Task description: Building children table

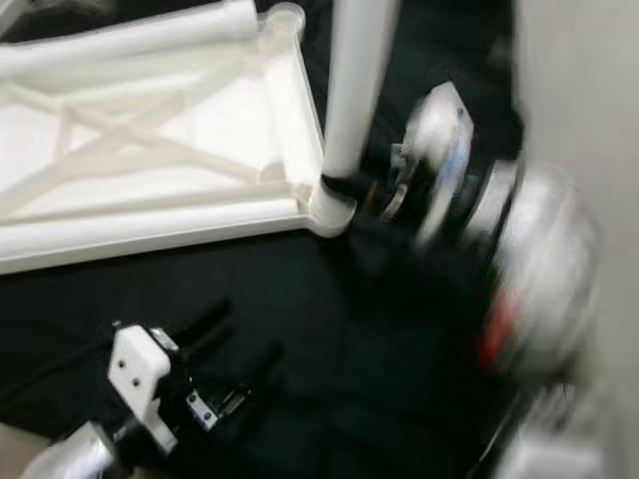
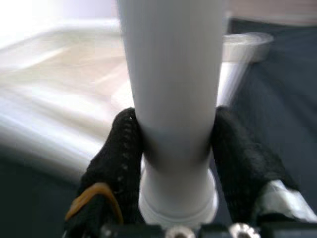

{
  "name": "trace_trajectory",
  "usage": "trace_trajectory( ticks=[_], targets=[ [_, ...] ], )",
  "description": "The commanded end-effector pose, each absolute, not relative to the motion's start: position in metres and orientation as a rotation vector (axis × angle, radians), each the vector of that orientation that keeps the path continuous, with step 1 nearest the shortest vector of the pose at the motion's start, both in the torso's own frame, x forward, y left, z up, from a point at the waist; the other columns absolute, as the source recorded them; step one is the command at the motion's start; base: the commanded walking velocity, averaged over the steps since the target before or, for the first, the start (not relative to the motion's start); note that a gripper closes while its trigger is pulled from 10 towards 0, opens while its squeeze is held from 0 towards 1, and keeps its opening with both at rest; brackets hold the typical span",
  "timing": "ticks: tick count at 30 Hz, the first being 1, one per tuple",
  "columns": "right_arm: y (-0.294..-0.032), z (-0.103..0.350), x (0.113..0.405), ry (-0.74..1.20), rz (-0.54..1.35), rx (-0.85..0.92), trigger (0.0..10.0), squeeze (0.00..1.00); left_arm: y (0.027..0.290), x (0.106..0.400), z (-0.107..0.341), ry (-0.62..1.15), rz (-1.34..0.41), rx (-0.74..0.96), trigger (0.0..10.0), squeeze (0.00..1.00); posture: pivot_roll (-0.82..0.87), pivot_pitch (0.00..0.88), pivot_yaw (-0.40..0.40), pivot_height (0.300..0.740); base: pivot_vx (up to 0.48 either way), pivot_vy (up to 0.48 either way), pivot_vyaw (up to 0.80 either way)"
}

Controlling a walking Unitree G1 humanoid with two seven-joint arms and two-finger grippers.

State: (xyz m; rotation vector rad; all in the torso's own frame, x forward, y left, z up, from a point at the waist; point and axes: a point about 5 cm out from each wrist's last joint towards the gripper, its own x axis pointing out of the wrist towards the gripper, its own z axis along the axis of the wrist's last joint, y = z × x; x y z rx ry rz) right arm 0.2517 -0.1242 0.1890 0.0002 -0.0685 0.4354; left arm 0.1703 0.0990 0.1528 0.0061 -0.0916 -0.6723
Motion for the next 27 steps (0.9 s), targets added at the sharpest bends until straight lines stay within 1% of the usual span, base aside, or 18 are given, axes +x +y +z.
trace_trajectory(
  ticks=[1,2,3,4,5,6,10,11,12,16,17,18,20,21,22,24,25,27],
  targets=[
    [-0.111,0.125,0.261,0.258,0.352,-0.068,0.0,0.0,0.097,0.176,0.141,-0.078,-0.677,0.02,10.0,0.0,-0.06,0.076,0.044,0.74,0.0,0.0,0.0],
    [-0.111,0.125,0.261,0.258,0.352,-0.068,0.0,0.0,0.097,0.176,0.141,-0.078,-0.677,0.02,10.0,0.0,-0.06,0.076,0.044,0.74,0.0,0.0,0.0],
    [-0.111,0.138,0.275,0.183,0.332,-0.06,0.0,0.0,0.098,0.178,0.137,-0.067,-0.684,0.023,10.0,0.0,-0.06,0.076,0.044,0.74,0.0,0.0,0.0],
    [-0.111,0.143,0.283,0.159,0.314,-0.045,0.0,0.0,0.101,0.182,0.133,-0.057,-0.691,0.027,10.0,0.0,-0.08,0.053,0.069,0.74,0.0,0.0,0.0],
    [-0.111,0.145,0.287,0.146,0.306,-0.037,0.0,0.0,0.103,0.184,0.132,-0.05,-0.695,0.028,10.0,0.0,-0.08,0.053,0.069,0.74,0.0,0.0,0.0],
    [-0.109,0.143,0.289,0.149,0.31,-0.04,0.0,0.0,0.104,0.186,0.131,-0.047,-0.696,0.027,10.0,0.0,-0.1,0.04,0.074,0.74,0.0,0.0,0.0],
    [-0.111,0.136,0.287,0.162,0.32,-0.067,0.0,0.0,0.102,0.191,0.133,-0.049,-0.698,0.019,10.0,0.0,-0.08,0.053,0.054,0.74,0.0,0.0,0.0],
    [-0.11,0.135,0.287,0.17,0.325,-0.071,0.0,0.0,0.103,0.192,0.135,-0.054,-0.694,0.02,10.0,0.0,-0.08,0.087,0.063,0.74,0.0,0.0,0.0],
    [-0.11,0.137,0.282,0.186,0.305,-0.067,10.0,0.0,0.104,0.192,0.137,-0.062,-0.687,0.022,10.0,0.0,-0.07,0.107,0.06,0.74,0.0,0.0,0.0],
    [-0.105,0.145,0.274,0.181,0.311,-0.039,10.0,0.0,0.107,0.191,0.14,-0.076,-0.676,0.026,10.0,0.0,-0.06,0.132,0.063,0.74,0.0,0.0,0.0],
    [-0.096,0.155,0.269,0.129,0.448,0.025,10.0,1.0,0.108,0.189,0.141,-0.082,-0.675,0.025,10.0,0.0,-0.06,0.166,0.058,0.74,0.0,0.0,0.0],
    [-0.094,0.157,0.268,0.116,0.483,0.041,10.0,1.0,0.108,0.188,0.141,-0.085,-0.675,0.025,10.0,0.0,-0.06,0.166,0.058,0.74,0.0,0.0,0.0],
    [-0.096,0.168,0.27,0.056,0.626,0.057,10.0,1.0,0.108,0.187,0.142,-0.093,-0.678,0.023,10.0,0.0,-0.06,0.179,0.065,0.74,0.0,0.0,0.0],
    [-0.103,0.177,0.274,0.02,0.706,0.038,10.0,1.0,0.107,0.186,0.142,-0.096,-0.682,0.023,10.0,0.0,-0.06,0.187,0.058,0.74,0.0,0.0,0.0],
    [-0.103,0.177,0.274,0.02,0.706,0.038,10.0,1.0,0.107,0.186,0.142,-0.096,-0.682,0.023,10.0,0.0,-0.06,0.187,0.058,0.74,0.0,0.0,0.0],
    [-0.115,0.192,0.281,-0.026,0.825,-0.016,10.0,1.0,0.105,0.184,0.144,-0.1,-0.686,0.022,10.0,0.0,-0.05,0.206,0.051,0.74,0.0,0.0,0.0],
    [-0.115,0.192,0.281,-0.026,0.825,-0.016,10.0,1.0,0.105,0.184,0.144,-0.1,-0.686,0.022,10.0,0.0,-0.05,0.206,0.051,0.74,0.0,0.0,0.0],
    [-0.126,0.206,0.296,-0.056,0.86,-0.077,10.0,1.0,0.104,0.182,0.145,-0.101,-0.687,0.019,10.0,0.0,-0.04,0.218,0.044,0.74,0.0,0.0,0.0]
  ],
)
